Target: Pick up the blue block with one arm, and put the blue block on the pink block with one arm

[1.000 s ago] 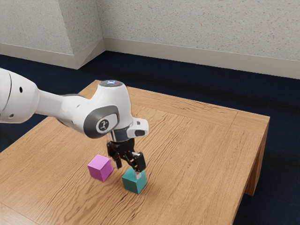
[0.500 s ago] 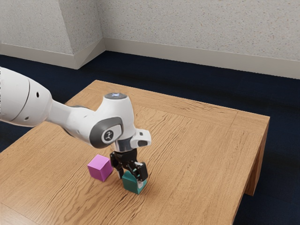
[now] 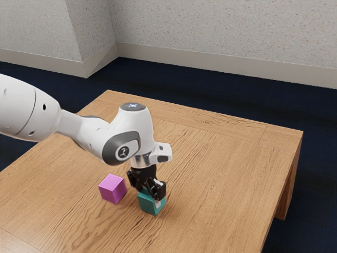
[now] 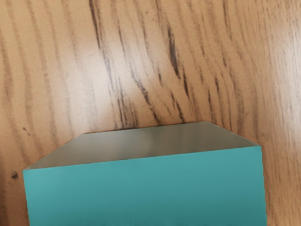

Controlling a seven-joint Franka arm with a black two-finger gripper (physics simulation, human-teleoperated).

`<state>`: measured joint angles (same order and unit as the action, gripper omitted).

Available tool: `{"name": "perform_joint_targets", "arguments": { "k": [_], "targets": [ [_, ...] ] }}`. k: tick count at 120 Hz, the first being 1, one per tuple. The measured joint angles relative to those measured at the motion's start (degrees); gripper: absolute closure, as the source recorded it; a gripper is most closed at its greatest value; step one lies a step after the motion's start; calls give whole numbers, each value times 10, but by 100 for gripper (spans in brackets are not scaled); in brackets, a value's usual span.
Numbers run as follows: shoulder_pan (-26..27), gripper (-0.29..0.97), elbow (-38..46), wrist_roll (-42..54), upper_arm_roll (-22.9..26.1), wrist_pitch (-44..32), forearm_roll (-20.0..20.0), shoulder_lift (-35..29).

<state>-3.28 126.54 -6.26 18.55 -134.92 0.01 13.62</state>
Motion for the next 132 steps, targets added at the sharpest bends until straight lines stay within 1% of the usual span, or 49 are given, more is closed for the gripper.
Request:
{"name": "perform_joint_targets", "arguments": {
  "k": [14, 25, 36, 62, 93, 114, 132],
  "targets": [
    [0, 34, 0, -9, 0, 1, 19, -12],
    [-1, 36, 0, -14, 0, 7, 30, -32],
    [-5, 33, 0, -14, -2, 18, 37, -52],
    [-10, 37, 0, 1, -32, 53, 41, -78],
    [-19, 38, 0, 27, -66, 83, 43, -85],
    [-35, 37, -6, 46, -72, 93, 45, -84],
    [-36, 37, -8, 59, -82, 99, 47, -84]
  ]
}}
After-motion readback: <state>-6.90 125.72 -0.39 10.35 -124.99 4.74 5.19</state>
